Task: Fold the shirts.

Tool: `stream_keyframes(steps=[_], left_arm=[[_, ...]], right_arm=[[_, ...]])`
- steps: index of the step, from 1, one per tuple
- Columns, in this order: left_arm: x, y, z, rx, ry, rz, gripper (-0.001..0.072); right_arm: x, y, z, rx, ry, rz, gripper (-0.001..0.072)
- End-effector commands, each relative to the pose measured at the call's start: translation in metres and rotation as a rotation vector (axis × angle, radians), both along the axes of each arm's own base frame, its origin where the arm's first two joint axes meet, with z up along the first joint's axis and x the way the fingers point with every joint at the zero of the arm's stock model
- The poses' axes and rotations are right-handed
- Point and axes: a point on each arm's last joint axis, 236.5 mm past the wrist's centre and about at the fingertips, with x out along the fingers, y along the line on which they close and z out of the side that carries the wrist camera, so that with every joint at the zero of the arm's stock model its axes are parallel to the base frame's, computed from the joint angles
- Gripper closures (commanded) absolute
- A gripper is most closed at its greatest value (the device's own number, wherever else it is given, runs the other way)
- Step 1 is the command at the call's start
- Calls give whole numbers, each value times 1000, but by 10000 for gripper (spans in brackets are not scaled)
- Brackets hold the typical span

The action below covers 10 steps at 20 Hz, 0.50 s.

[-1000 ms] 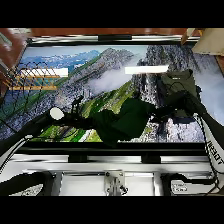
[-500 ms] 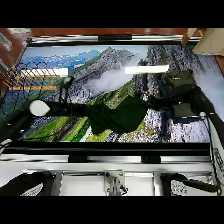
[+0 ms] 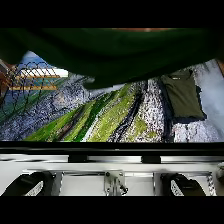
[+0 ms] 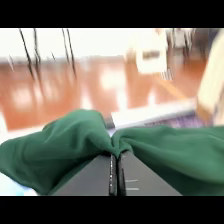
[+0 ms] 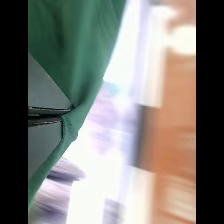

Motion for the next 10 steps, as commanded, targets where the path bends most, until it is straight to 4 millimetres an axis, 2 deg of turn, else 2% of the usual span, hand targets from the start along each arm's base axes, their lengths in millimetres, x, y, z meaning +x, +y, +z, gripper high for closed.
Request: stream_keyframes(steps=[1, 2, 4, 7, 9, 10], left_arm=[[-57, 27, 37, -8, -96, 59, 675], [-58, 26, 25, 6, -46, 54, 675], [-52, 22, -7, 43, 78, 40, 675], [-32, 17, -67, 101, 266, 28, 674], [-11, 16, -114, 130, 377, 39, 674], [1, 19, -137, 148, 422, 57, 674]], right_arm=[[-86, -9, 65, 23, -217, -51, 622], [-91, -9, 60, 33, -193, -53, 622], [-88, -11, 43, 12, -121, -61, 622], [-60, -8, 9, 35, 36, -44, 622], [-36, -4, -45, 47, 268, -28, 622], [-27, 0, -87, 65, 449, -18, 622]])
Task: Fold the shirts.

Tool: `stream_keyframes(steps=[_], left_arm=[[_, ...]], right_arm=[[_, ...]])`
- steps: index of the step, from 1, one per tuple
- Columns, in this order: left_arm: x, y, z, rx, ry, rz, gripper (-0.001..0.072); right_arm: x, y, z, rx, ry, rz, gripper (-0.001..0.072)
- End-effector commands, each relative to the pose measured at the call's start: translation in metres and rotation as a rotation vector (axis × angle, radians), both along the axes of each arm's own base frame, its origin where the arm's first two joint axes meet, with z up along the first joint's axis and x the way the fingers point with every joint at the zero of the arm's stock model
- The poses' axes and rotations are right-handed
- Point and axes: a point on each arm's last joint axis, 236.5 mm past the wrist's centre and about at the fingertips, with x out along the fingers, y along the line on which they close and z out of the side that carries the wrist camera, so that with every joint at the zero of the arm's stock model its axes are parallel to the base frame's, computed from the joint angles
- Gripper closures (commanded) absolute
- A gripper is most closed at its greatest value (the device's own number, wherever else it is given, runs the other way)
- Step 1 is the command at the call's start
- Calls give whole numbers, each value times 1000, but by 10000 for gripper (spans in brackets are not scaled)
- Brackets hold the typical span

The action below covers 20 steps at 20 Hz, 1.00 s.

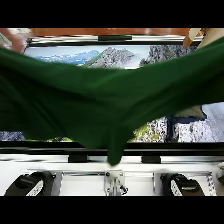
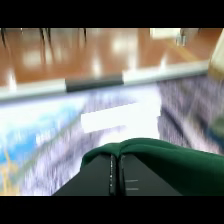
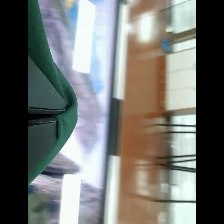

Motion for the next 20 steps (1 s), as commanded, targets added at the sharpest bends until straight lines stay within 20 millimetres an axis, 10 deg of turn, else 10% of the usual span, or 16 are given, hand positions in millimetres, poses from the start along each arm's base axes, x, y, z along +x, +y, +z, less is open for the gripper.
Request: stream_keyframes(steps=[1, 6, 9, 13, 14, 17, 20], left_arm=[[33, 7, -84, 71, 187, 46, 675], [101, 1, -228, 34, 407, 105, 674], [135, -6, -301, -179, 587, 232, 674], [171, -34, -349, -390, 696, 255, 657], [172, -39, -362, -417, 735, 260, 568], [168, -42, -384, -424, 817, 264, -12], [144, -4, -389, -291, 944, 242, -13]], right_arm=[[17, 11, -116, 53, 497, 38, 622], [44, 19, -319, 167, 946, 14, 622], [69, 9, -404, 232, 985, -89, 621], [106, 9, -435, 334, 967, -147, 621], [111, 10, -438, 357, 962, -155, 621], [114, 9, -441, 364, 961, -162, 621], [108, 12, -444, 361, 992, -150, 621]])
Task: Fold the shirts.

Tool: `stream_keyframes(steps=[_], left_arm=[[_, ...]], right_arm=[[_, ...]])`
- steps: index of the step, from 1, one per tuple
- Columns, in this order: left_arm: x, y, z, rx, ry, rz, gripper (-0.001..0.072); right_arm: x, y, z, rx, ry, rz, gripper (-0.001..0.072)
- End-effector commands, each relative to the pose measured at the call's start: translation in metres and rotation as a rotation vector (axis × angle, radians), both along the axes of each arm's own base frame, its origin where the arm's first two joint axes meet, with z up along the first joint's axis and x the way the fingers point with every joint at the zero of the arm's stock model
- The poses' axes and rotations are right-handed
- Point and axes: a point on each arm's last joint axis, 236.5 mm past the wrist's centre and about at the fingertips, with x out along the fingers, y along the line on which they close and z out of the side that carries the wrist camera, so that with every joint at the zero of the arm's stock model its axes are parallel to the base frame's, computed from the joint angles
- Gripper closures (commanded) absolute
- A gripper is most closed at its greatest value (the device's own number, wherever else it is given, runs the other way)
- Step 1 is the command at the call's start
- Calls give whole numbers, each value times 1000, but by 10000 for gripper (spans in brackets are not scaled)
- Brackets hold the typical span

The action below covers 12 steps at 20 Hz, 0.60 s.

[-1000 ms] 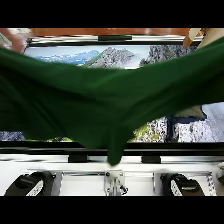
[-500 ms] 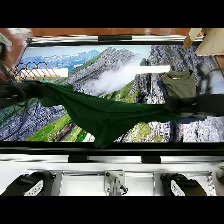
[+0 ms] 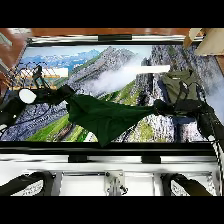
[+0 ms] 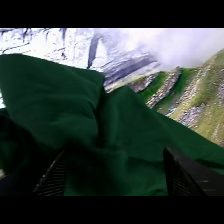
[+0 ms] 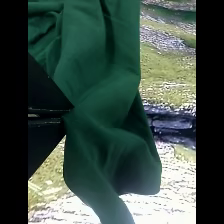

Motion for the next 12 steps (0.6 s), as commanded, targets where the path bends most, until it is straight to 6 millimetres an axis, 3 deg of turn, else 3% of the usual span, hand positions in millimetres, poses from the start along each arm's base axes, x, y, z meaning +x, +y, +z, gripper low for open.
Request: stream_keyframes(steps=[1, 3, 4, 6, 9, 12], left_arm=[[-35, 35, -16, 47, 204, -82, -13], [-79, 62, -26, 52, 390, -124, -3], [-99, 67, -31, 45, 460, -155, 52], [-124, 62, -46, 18, 524, -177, 73], [-135, 16, -73, -158, 525, -146, 71], [-117, -18, -94, -262, 437, -47, 71]], right_arm=[[-4, 3, -7, 13, 28, 3, 621], [-10, 4, -10, 6, 48, 25, 621], [-11, 4, -11, -1, 53, 35, 621], [-13, 4, -11, -4, 55, 47, 621], [-14, 5, -12, -3, 61, 50, 621], [-18, 6, -13, -2, 73, 62, 621]])
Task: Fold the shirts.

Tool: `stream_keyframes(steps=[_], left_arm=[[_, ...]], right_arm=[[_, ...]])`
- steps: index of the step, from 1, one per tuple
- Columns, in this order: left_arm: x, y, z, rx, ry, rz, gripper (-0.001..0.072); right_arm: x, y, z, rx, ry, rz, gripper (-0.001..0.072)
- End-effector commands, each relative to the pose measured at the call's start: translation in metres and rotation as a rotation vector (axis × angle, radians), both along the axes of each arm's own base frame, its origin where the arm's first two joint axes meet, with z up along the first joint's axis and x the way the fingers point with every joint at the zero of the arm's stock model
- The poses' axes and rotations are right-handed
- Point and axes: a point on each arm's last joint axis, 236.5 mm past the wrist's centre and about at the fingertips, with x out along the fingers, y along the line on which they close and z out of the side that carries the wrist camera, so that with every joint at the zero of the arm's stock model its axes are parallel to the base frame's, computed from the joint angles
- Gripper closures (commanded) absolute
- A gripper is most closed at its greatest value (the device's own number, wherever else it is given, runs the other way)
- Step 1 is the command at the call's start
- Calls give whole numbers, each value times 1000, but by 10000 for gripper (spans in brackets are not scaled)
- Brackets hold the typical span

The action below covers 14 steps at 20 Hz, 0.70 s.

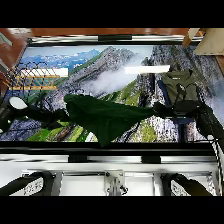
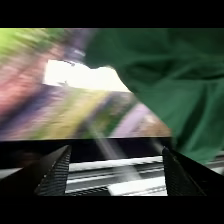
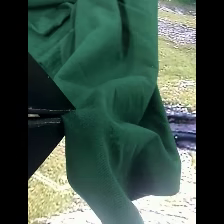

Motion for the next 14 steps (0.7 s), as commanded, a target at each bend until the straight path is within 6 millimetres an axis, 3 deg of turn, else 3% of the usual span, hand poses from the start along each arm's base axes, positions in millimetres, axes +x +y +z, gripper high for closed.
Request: stream_keyframes(steps=[1, 5, 10, 14], left_arm=[[16, -35, -19, -100, -64, 135, 71], [24, -49, -43, -66, -63, 158, 72], [36, -42, -47, -48, -93, 196, 106], [42, -50, -58, -32, -98, 228, 107]], right_arm=[[-4, 1, -2, -1, 14, 14, 621], [-4, 1, -1, 0, 13, 13, 621], [-3, 1, -1, -1, 12, 12, 621], [-4, 2, -2, 1, 16, 14, 621]])
